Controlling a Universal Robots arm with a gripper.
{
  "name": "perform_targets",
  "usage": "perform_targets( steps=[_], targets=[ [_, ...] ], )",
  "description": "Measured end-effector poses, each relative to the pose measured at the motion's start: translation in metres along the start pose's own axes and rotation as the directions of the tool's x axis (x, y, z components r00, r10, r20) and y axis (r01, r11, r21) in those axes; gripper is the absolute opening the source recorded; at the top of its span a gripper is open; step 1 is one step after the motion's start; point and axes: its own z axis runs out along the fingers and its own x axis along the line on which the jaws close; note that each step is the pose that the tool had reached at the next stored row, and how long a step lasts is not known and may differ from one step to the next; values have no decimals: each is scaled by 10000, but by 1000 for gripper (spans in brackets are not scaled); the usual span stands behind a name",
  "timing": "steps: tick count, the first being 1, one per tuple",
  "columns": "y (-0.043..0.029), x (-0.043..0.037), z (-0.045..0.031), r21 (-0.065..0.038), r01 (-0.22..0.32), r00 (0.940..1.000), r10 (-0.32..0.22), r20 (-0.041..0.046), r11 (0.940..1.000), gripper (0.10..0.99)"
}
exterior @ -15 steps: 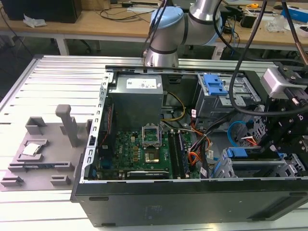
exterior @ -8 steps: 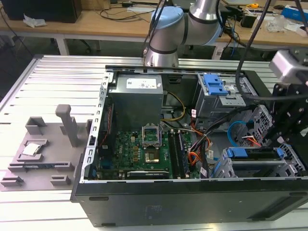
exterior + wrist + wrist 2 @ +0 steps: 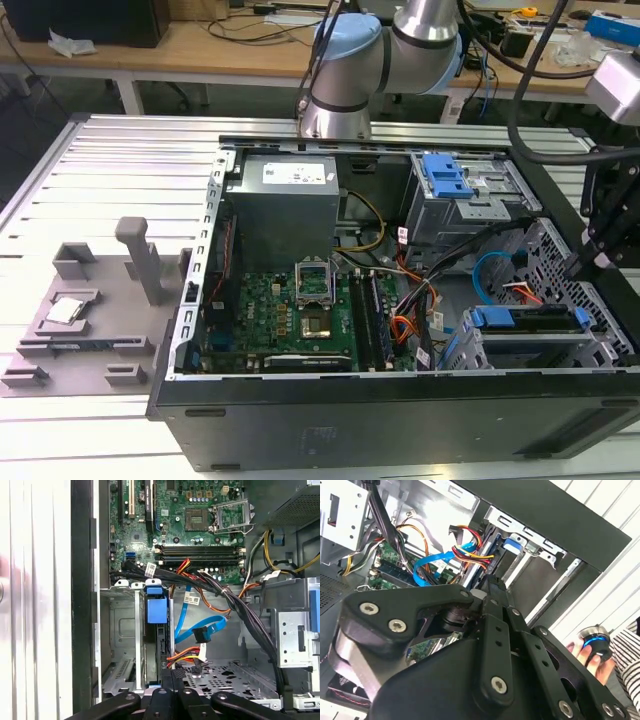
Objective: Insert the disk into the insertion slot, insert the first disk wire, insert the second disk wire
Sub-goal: 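Insert the first disk wire, then insert the second disk wire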
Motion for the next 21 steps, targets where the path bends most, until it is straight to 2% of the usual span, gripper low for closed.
perform_targets(
  steps=[16,17,19,21],
  targets=[
    [0,0,-9,1,0,10000,0,-2,10000,114],
    [1,0,-10,1,-1,10000,1,-3,10000,235],
    [1,0,-11,0,0,10000,0,-3,10000,361],
    [1,-7,-14,1,0,10000,0,-8,10000,361]
  ],
)
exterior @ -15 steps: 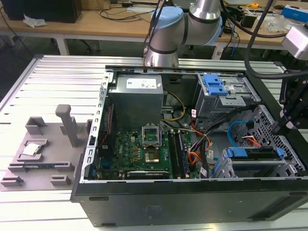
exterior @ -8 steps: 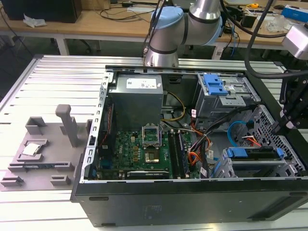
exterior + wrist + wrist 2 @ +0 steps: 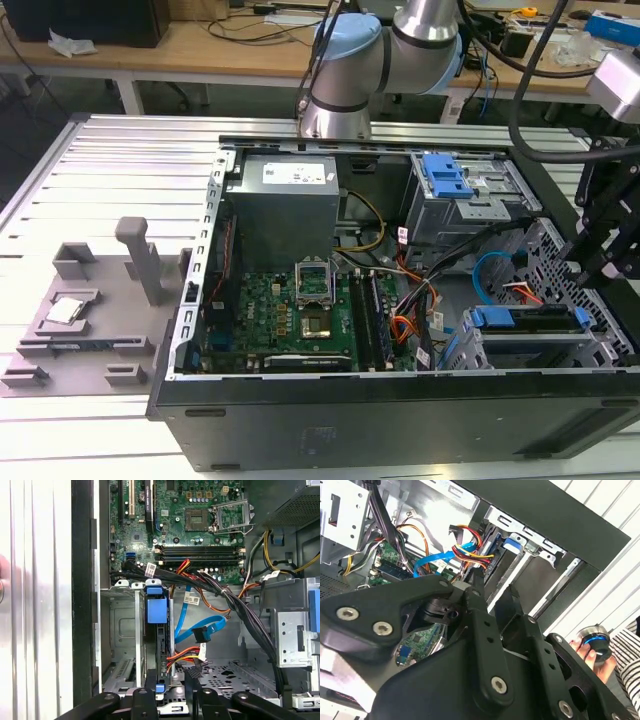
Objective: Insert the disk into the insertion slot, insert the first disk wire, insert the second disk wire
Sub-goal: 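Insert the second disk wire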
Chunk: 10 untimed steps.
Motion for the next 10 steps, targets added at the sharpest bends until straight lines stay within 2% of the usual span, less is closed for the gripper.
perform_targets(
  steps=[2,3,4,6,8,10],
  targets=[
    [3,-35,3,0,-1,10000,1,5,10000,361],
    [9,-86,7,-1,6,10000,-6,5,10000,361],
    [32,-136,13,0,14,10000,-14,8,10000,361],
    [63,-174,24,-1,21,10000,-21,19,10000,361],
    [154,-240,53,-1,38,10000,-38,43,10000,361],
    [349,-305,117,-2,84,10000,-84,42,10000,361]
  ],
)
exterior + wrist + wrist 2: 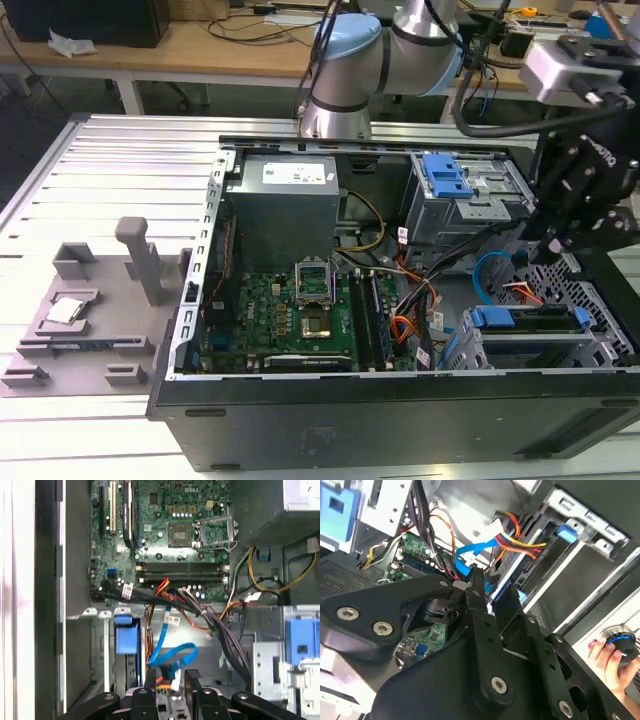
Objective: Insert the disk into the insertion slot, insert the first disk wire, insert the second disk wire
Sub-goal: 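Insert the second disk wire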
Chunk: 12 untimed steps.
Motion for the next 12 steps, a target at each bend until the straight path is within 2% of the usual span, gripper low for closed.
perform_targets(
  steps=[1,4,5,7,9,10,11,12],
  targets=[
    [55,0,28,-1,66,10000,-66,-4,10000,361],
    [65,0,63,-10,732,9973,-732,-38,9973,361],
    [64,0,78,-17,1158,9933,-1158,-61,9933,361],
    [64,0,90,-28,1598,9871,-1598,-106,9871,361],
    [63,1,96,-55,1994,9796,-1995,-240,9799,361],
    [63,0,98,-102,2144,9755,-2147,-473,9767,361],
    [63,1,98,-113,2150,9751,-2153,-529,9766,361],
    [63,1,98,-112,2150,9751,-2153,-529,9765,361]
  ],
)
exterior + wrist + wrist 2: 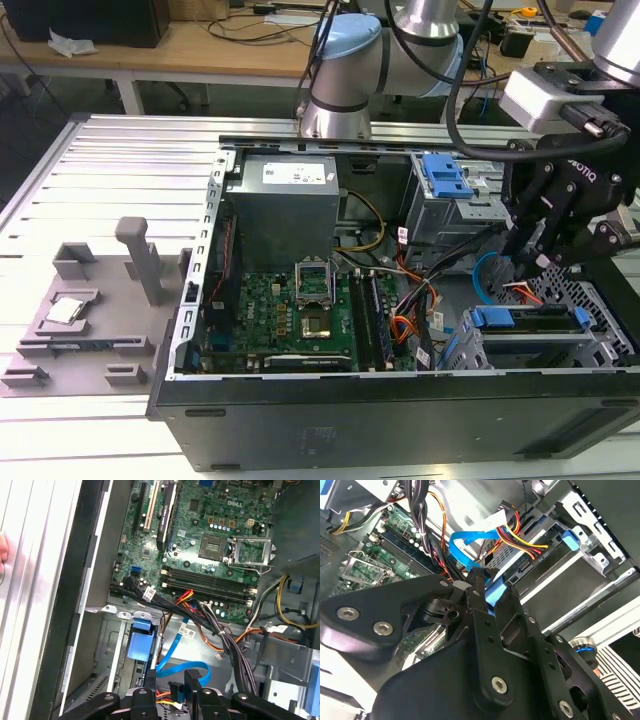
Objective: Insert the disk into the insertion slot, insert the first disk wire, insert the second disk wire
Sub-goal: 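Insert the second disk wire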
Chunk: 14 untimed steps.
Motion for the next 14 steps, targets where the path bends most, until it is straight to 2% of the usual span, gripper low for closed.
perform_targets(
  steps=[3,4,5,8,9,11,14],
  targets=[
    [0,-1,0,0,0,10000,0,-1,10000,345],
    [0,0,0,-1,0,10000,0,-1,10000,278],
    [0,0,0,-1,0,10000,0,-2,10000,161],
    [0,1,1,-1,0,10000,0,-2,10000,161],
    [6,29,2,0,0,10000,0,-2,10000,161],
    [34,168,9,-1,-1,10000,1,-1,10000,161],
    [57,292,28,0,-3,10000,3,0,10000,161]
  ],
)
